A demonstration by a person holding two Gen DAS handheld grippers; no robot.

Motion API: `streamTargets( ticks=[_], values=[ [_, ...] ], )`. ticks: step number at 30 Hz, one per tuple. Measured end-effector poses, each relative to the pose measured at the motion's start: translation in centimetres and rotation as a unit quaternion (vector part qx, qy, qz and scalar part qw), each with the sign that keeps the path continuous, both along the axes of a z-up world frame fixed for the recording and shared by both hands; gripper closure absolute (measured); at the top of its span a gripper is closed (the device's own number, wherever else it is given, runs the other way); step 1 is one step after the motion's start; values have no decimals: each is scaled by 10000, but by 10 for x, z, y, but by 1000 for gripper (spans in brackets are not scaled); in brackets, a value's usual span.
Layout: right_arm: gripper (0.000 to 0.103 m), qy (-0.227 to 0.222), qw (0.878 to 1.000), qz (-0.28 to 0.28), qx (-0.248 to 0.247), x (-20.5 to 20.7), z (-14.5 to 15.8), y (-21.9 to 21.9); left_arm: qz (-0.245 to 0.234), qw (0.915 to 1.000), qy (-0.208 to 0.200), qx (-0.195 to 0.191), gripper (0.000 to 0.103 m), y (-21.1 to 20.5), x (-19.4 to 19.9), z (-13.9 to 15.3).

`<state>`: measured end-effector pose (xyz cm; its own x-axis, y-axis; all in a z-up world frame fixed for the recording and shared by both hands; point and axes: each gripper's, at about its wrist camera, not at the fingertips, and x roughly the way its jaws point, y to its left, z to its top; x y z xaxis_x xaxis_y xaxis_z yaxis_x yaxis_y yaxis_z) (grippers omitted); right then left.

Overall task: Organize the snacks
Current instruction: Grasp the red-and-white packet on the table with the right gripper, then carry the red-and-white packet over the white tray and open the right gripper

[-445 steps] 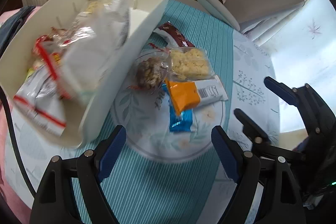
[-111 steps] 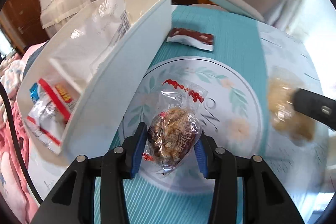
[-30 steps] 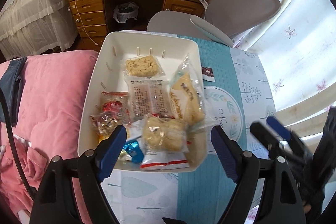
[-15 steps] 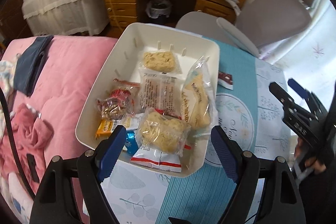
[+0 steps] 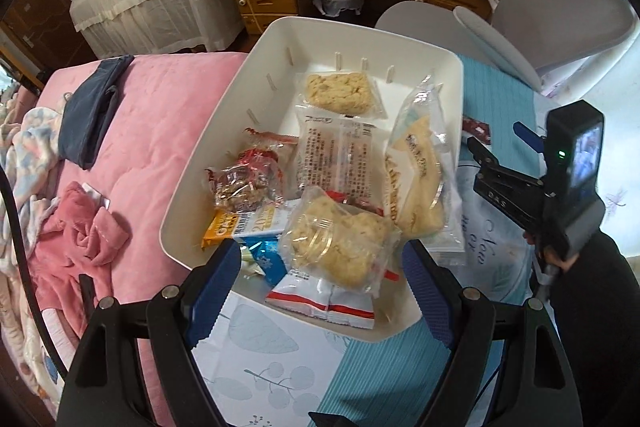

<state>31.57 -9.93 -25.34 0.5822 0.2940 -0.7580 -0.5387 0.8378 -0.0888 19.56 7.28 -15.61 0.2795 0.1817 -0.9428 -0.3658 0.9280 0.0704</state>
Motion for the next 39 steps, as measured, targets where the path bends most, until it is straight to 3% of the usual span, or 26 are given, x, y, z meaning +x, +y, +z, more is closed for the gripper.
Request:
streamTargets(
  ticks=[6,14,18,23,27,39],
  values=[
    [22,237,9993,133,-260,7,-32,9,60,9998,149,143,21,8,-1,-6],
    [24,540,9984,134,131,18,-32,5,-46,9997,212,96,21,6,-2,-10],
    [51,575,9983,9,98,26,-27,5,-62,9998,179,43,21,6,-3,-8],
    [57,682,9977,-22,23,33,-29,8,8,10000,53,30,21,7,-6,3],
    [81,833,9964,-23,153,33,-25,10,88,10000,-15,41,21,9,-6,12],
    [92,1435,9887,-329,267,36,-20,4,263,9994,-200,-86,21,9,-16,25]
  ],
)
